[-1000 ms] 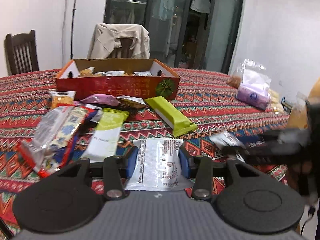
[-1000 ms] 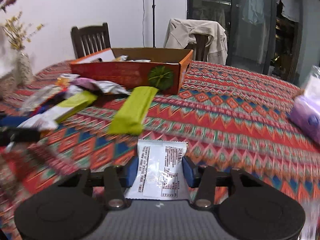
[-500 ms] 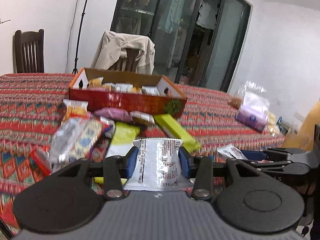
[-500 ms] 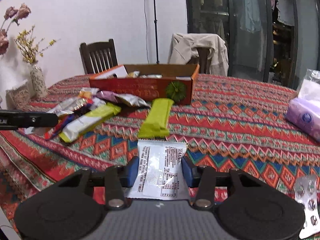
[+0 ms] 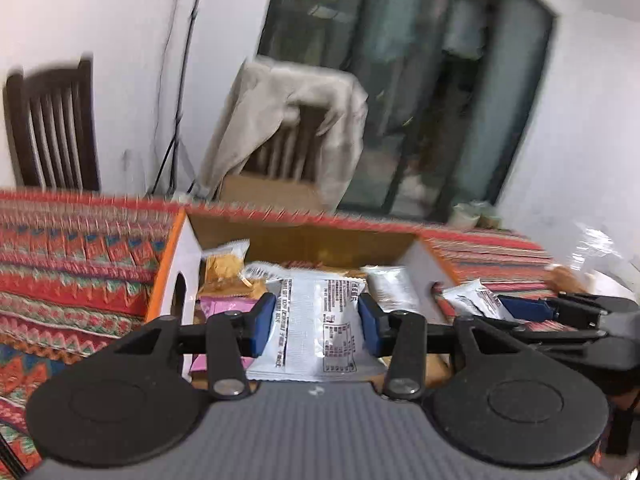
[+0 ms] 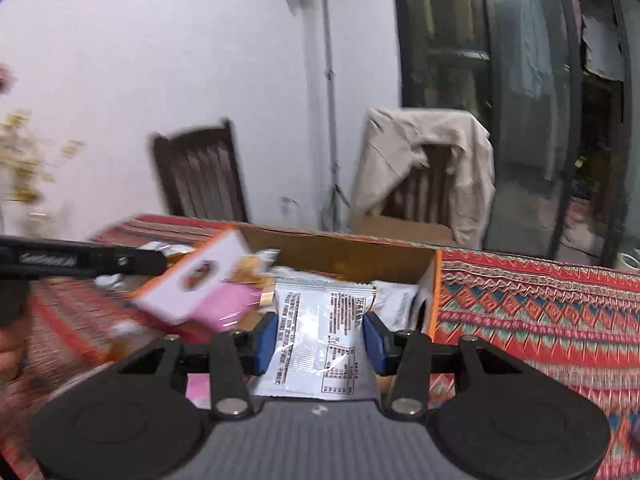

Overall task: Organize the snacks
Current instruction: 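Carry both white sachets into the box and open both grippers, then move both grippers back over the snack pile, then grasp a silver red-topped snack bag with the left gripper while the right grasps a white sachet, then carry both packets into the box and open both grippers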

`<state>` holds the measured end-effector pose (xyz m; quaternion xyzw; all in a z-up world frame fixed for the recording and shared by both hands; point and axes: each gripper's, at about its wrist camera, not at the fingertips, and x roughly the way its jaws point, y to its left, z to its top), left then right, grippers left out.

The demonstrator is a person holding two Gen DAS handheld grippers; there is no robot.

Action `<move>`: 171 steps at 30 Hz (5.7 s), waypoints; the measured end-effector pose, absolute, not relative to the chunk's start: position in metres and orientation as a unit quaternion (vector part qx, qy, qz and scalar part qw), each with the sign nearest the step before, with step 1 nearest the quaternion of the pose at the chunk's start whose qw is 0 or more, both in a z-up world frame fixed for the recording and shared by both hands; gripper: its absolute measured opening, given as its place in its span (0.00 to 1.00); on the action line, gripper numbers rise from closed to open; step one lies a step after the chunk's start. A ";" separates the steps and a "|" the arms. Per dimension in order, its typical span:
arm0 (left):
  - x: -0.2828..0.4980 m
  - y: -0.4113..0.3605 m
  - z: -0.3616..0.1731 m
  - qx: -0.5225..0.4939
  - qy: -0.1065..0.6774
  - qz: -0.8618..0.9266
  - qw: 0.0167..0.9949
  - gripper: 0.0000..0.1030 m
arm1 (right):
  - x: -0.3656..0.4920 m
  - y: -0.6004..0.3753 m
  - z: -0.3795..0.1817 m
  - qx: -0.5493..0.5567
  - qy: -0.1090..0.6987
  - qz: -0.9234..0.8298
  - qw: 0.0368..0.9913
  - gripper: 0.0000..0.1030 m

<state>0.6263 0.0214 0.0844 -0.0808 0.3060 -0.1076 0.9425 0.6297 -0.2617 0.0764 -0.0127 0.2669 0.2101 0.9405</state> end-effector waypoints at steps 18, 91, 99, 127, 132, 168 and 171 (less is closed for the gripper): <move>0.676 0.010 0.019 -0.037 0.371 -0.081 0.924 0.58 | 0.735 -0.205 -0.001 -0.148 0.359 0.117 0.914 0.49; 0.413 0.059 0.007 0.022 0.276 -0.080 0.958 0.98 | 0.400 -0.251 0.002 0.016 0.275 0.241 0.931 0.84; 0.435 0.075 -0.006 -0.039 0.291 -0.094 0.951 0.87 | 0.498 -0.242 0.007 0.109 0.272 0.239 0.926 0.84; 0.330 0.055 0.009 -0.084 0.290 -0.116 0.946 0.51 | 0.461 -0.216 -0.031 -0.081 0.320 0.236 0.914 0.55; 0.317 0.032 -0.003 -0.077 0.315 -0.133 0.937 0.51 | 0.398 -0.228 -0.028 -0.098 0.318 0.259 0.907 0.56; 0.316 0.008 0.001 -0.041 0.320 -0.133 0.937 0.52 | 0.353 -0.251 -0.035 -0.015 0.304 0.225 0.926 0.47; 0.331 0.015 0.018 -0.055 0.300 -0.148 0.941 0.52 | 0.358 -0.255 -0.028 -0.001 0.296 0.234 0.926 0.47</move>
